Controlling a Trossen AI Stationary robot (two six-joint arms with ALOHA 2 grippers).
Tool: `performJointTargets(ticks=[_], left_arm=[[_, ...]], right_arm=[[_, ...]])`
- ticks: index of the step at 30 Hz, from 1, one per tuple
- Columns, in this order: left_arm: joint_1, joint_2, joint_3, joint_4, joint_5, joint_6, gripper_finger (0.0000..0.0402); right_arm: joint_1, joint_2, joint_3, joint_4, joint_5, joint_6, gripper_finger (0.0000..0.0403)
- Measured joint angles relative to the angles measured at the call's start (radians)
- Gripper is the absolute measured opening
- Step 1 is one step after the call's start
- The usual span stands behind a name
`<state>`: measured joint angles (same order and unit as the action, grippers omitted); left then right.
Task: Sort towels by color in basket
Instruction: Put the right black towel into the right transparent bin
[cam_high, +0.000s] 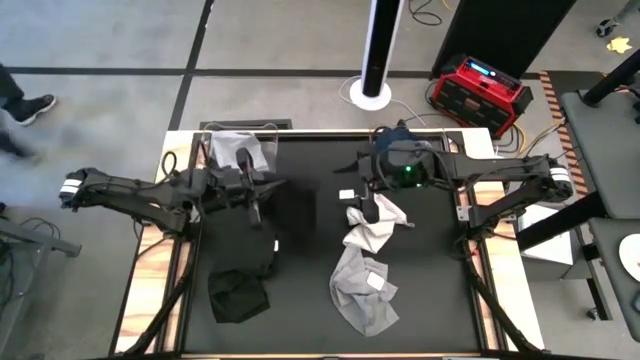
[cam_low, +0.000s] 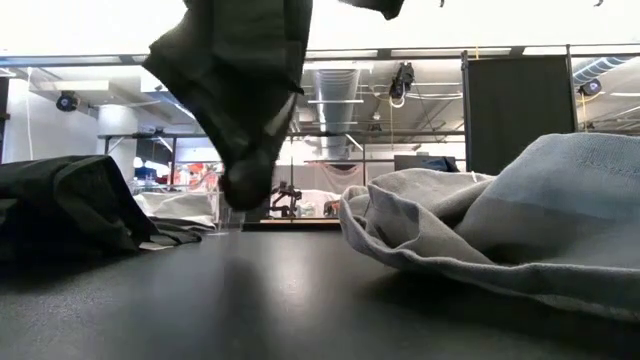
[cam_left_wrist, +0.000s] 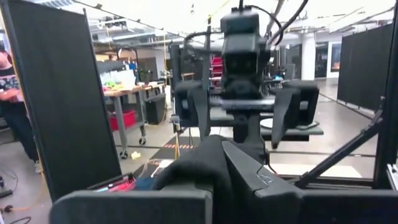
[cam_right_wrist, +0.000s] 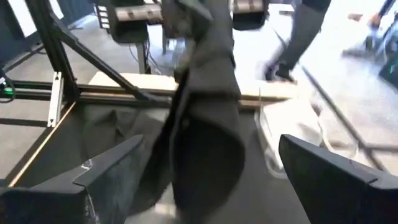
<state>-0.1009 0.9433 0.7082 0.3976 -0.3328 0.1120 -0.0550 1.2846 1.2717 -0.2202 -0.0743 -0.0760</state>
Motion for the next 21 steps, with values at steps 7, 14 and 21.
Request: performJointTargets(ticks=[7,14,21], left_arm=[[0.000,0.037,0.000,-0.002,0.000,0.004,0.0000],[0.000,0.060,0.000,0.002,0.000,0.006,0.0000],[0.000,0.070,0.000,0.012,0.073,0.029,0.0000]], right_arm=[[0.003,0.067,-0.009,0.120,-0.001,-0.070,0.0361],[0.002,0.137,-0.011,0.234,-0.001,-0.075,0.0361],[-0.005,0.213,0.021,0.254,-0.019,-0.080,0.0346]])
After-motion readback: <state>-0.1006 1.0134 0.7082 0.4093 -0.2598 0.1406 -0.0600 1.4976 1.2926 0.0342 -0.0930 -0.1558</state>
